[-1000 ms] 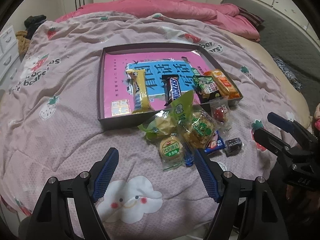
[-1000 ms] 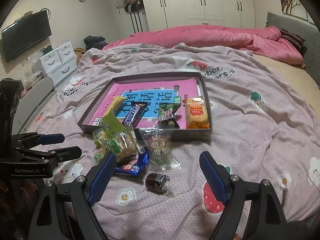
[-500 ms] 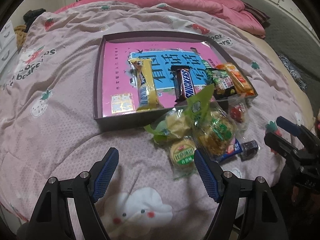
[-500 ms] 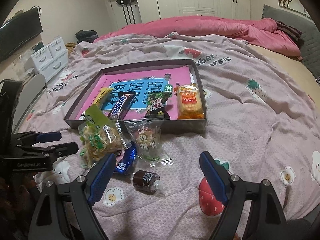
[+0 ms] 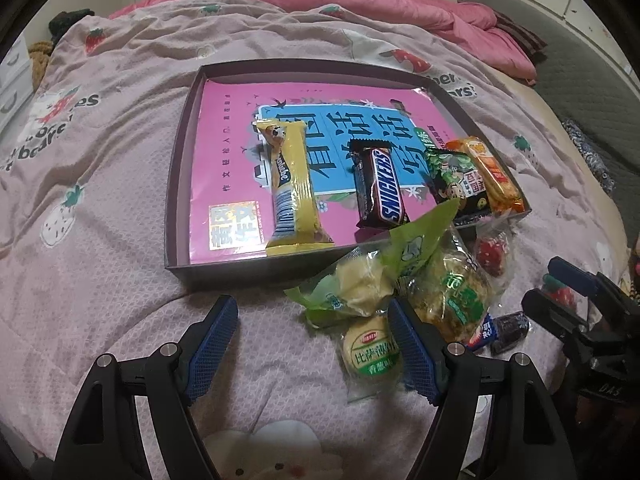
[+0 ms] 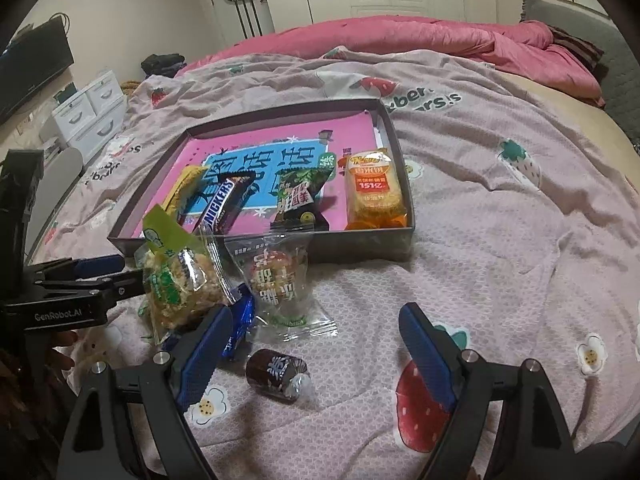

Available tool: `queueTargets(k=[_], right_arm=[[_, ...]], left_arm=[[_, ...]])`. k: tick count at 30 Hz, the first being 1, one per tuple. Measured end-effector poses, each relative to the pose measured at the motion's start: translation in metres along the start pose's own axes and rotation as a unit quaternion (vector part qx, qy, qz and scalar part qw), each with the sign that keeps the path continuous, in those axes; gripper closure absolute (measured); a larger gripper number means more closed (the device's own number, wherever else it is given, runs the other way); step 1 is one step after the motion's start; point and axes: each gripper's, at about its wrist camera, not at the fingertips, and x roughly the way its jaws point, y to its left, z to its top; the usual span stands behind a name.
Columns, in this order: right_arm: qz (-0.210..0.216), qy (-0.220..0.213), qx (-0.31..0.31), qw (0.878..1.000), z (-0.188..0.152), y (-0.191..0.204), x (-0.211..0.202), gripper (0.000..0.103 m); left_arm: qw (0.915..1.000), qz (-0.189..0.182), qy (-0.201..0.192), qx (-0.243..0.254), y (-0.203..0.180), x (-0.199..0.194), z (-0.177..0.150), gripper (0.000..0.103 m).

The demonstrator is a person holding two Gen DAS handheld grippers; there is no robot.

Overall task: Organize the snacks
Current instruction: 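Withdraw both open grippers from the tray toward the remaining snack pile, then grasp the green-topped cake bag with the left gripper while the right grasps the clear candy bag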

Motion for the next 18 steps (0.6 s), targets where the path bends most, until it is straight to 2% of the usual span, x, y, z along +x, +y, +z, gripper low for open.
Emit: queueTargets(k=[9, 18], right_arm=[[-0.007, 0.006, -0.021, 1.0, 0.002, 0.005, 0.017, 0.019], [0.005, -0.001, -0.027, 1.0, 0.008, 0.005, 0.024, 0.027]], left_arm=[[1.0, -0.006, -0.001, 0.0, -0.005, 0.009, 0.005, 0.024], [0.9995, -0.016, 0.004, -0.028, 0.0, 0.018, 0.008, 0.024]])
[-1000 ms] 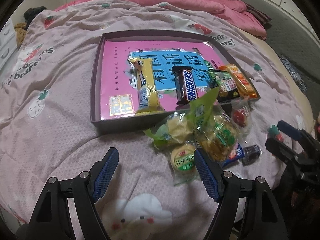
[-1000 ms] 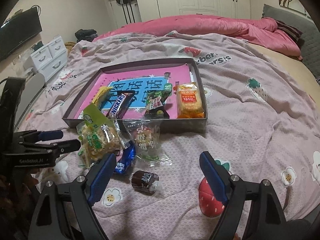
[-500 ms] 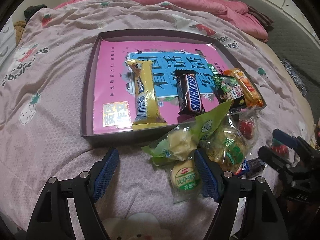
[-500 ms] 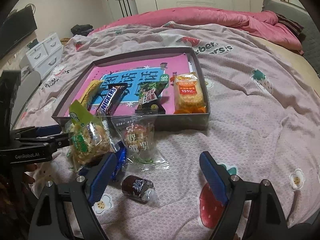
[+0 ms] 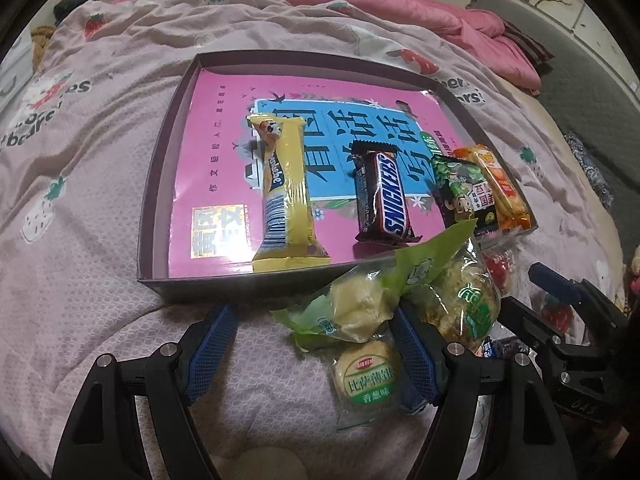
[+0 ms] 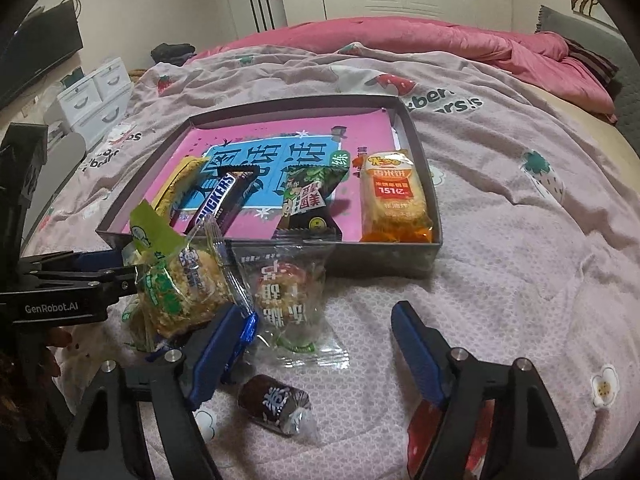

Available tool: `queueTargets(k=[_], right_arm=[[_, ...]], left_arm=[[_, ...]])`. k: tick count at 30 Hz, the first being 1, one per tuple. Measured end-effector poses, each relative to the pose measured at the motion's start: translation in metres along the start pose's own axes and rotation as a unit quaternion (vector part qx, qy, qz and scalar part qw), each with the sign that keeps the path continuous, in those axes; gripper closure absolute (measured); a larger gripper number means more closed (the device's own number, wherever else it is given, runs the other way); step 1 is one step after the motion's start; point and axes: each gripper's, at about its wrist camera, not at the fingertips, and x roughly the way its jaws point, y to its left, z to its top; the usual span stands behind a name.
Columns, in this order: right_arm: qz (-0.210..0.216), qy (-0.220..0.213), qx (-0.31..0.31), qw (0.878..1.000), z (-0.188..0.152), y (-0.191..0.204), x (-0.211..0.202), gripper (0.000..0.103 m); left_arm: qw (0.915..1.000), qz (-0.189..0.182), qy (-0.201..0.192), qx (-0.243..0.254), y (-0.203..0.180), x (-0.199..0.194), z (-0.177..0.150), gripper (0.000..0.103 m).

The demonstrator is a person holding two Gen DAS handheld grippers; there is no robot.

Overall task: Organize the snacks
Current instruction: 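Grasp the green-topped cake bag with the left gripper while the right grasps the clear candy bag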

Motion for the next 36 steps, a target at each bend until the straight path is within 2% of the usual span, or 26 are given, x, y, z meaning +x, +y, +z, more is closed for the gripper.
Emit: queueTargets(k=[2, 4, 11, 14, 16, 18, 22, 26, 36], right_arm=[[0.006, -0.006, 0.003, 1.0, 0.002, -0.001, 0.0, 0.029], [0.009, -0.007, 0.005, 1.0, 0.004, -0.002, 0.002, 0.037], [0.022, 0.0, 0.003, 1.0, 0.005, -0.001, 0.01, 0.047], [0.028, 0.007, 0.005, 1.0, 0.006, -0.002, 0.014, 0.055], [0.037, 0.018, 0.006, 0.999, 0.006, -0.001, 0.019, 0.066], [0.037, 0.016, 0.002, 0.999, 0.006, 0.0, 0.018, 0.066], [0.03, 0.007, -0.002, 1.0, 0.007, 0.0, 0.013, 0.066], [0.026, -0.002, 0.0, 1.0, 0.008, -0.002, 0.008, 0.066], [0.022, -0.034, -0.001, 0.999, 0.013, -0.006, -0.007, 0.067]], left_arm=[[1.0, 0.0, 0.002, -0.006, 0.001, 0.001, 0.0, 0.024], [1.0, 0.002, 0.004, -0.009, 0.001, 0.003, 0.0, 0.024], [0.9999, 0.008, 0.01, -0.003, -0.006, 0.009, -0.001, 0.024], [0.9999, 0.008, 0.01, -0.008, -0.006, 0.01, 0.0, 0.024], [0.9999, 0.01, 0.009, -0.01, -0.006, 0.01, 0.0, 0.025], [0.9999, 0.011, 0.009, -0.01, -0.007, 0.01, 0.0, 0.029], [0.9998, 0.011, 0.01, -0.014, -0.005, 0.009, 0.0, 0.046], [0.9996, 0.003, 0.01, -0.025, 0.0, 0.008, 0.001, 0.055], [0.9998, 0.011, 0.01, -0.015, -0.002, 0.003, -0.002, 0.066]])
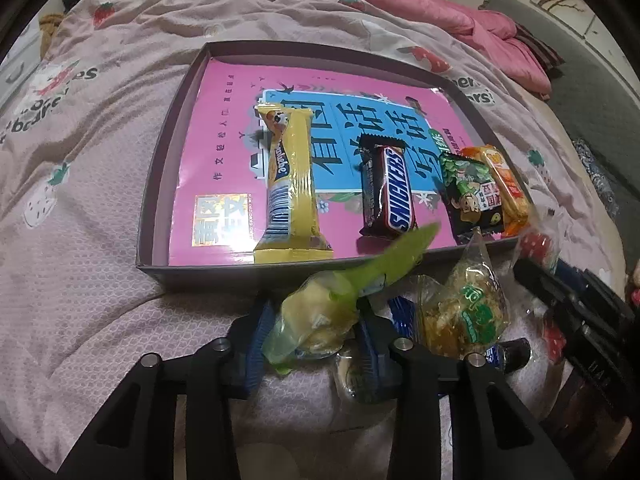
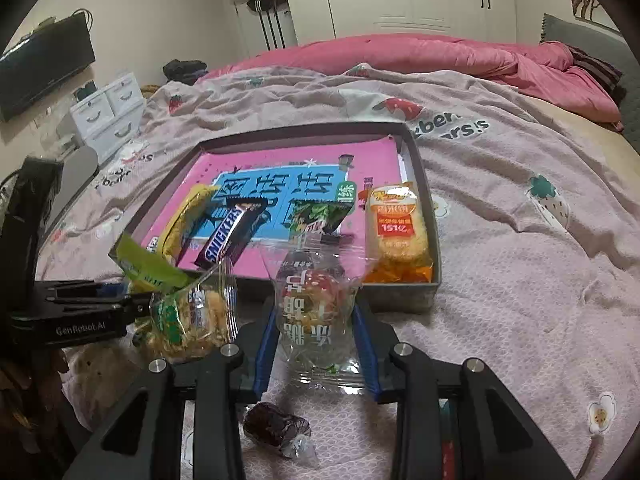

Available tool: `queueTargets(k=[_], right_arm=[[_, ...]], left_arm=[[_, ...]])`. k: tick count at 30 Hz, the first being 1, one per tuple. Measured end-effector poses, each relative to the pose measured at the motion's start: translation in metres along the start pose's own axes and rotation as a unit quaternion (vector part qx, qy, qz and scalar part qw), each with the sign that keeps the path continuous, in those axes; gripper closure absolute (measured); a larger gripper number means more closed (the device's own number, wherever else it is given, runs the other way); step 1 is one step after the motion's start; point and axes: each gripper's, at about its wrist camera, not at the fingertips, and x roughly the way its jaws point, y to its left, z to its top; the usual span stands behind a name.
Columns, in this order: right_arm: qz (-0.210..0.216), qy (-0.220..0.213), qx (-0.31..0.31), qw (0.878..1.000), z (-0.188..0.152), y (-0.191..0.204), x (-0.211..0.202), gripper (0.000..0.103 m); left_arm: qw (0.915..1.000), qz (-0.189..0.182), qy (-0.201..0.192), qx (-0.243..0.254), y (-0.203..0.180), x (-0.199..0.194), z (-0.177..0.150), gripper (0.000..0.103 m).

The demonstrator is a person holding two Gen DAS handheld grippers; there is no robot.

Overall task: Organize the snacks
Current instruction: 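Grasp the green-topped cake bag with the left gripper while the right grasps the clear candy bag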

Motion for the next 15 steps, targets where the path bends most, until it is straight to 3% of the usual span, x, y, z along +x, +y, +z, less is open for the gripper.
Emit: queueTargets(k=[15], right_arm=[[0.011, -0.018, 0.008, 1.0, 0.004, -0.003, -0.009, 0.067]], left_arm=[[0.9997, 0.0, -0.024, -0.002, 0.002, -0.03, -0.001, 0.066]])
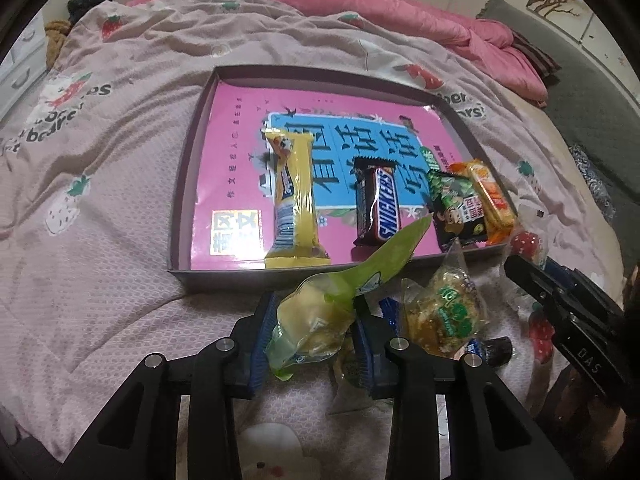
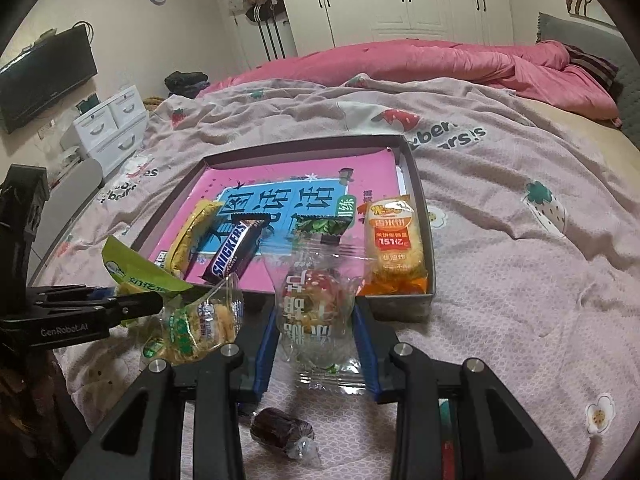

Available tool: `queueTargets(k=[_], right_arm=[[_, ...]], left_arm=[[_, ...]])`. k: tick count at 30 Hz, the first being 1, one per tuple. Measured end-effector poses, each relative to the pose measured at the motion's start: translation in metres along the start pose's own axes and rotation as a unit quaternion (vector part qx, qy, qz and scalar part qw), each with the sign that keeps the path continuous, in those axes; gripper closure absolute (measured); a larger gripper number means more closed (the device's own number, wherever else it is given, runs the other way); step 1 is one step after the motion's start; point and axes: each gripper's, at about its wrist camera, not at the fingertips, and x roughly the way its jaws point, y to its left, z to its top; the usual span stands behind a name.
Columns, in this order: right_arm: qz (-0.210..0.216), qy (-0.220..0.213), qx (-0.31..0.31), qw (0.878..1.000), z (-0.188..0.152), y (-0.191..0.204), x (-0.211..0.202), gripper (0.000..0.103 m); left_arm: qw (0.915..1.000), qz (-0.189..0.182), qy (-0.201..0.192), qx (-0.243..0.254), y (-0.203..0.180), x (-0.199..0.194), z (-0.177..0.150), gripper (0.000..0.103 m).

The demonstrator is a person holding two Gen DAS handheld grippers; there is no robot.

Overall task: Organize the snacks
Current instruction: 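Grasp the green-topped cake bag with the left gripper while the right grasps the clear candy bag, then lift both held bags and carry them over the tray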

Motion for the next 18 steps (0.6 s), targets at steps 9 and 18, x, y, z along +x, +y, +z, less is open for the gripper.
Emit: queueTargets(k=[9, 18], right_arm=[[0.004, -0.011, 0.001, 1.0, 0.001, 0.0, -0.007, 0.067], [0.011, -0.031, 0.008, 0.999, 0.007, -0.002, -0.018, 0.067]], left_arm=[[0.9998, -0.001, -0.02, -0.002, -0.001, -0.018, 0.002, 0.067], [0.9987, -0.005, -0.049, -0.011, 0.001, -0.04, 0.009, 0.067]])
